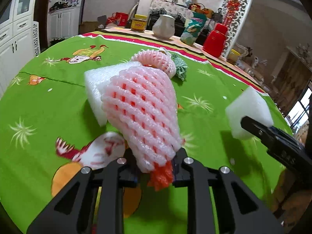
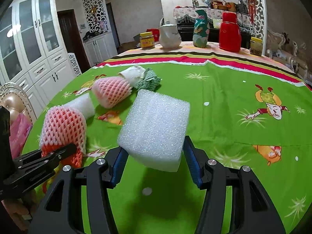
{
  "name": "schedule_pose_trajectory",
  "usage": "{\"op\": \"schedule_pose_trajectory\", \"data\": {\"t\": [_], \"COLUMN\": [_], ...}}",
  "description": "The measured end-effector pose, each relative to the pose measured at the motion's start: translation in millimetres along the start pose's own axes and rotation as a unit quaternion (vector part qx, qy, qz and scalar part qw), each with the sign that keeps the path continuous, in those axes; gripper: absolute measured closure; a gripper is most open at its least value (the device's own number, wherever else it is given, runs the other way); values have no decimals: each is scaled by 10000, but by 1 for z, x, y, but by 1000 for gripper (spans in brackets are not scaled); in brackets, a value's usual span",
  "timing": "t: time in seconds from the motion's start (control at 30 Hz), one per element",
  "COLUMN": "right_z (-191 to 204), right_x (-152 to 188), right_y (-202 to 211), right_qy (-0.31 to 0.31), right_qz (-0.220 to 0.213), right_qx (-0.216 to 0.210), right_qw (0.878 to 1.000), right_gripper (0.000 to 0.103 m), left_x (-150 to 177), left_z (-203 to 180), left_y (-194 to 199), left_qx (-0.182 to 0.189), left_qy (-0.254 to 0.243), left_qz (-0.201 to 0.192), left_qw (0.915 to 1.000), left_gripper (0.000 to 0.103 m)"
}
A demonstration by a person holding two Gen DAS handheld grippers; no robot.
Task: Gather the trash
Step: 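Carry the fruit net and foam block with both tools over the wastebasket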
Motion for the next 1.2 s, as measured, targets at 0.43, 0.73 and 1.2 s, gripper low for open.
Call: {"op": "schedule_pose_trajectory", "data": {"t": [0.43,0.73,1.2], "right_z": [36,77,120], "right_x": [34,57,80], "right_y": [35,47,53], "right_qy": [205,658,1082], "right_qz": [-90,-17,18], "right_qx": [-368,-613,-841], "right_qw": [9991,9959,9906], "right_gripper": [50,50,50], "left_x": [39,49,69], "left_z": [27,42,45], "left_y": [64,86,126], "left_qx": [-138,-455,-648], "left_qy": [-386,-634,-1000], "left_qz": [-373,-462,-1036], "left_qw": [9985,9959,9875], "left_gripper": [82,82,82]}}
Point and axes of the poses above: each gripper's, at about its wrist camera, not at the fingertips, and y roughly against the way its jaws point, z to its left, x to its underside, the point moved 1 cm from there along -y, roughly the way its jaws point, and after that the axes turned 10 degrees about -y, right-handed, at the moved point
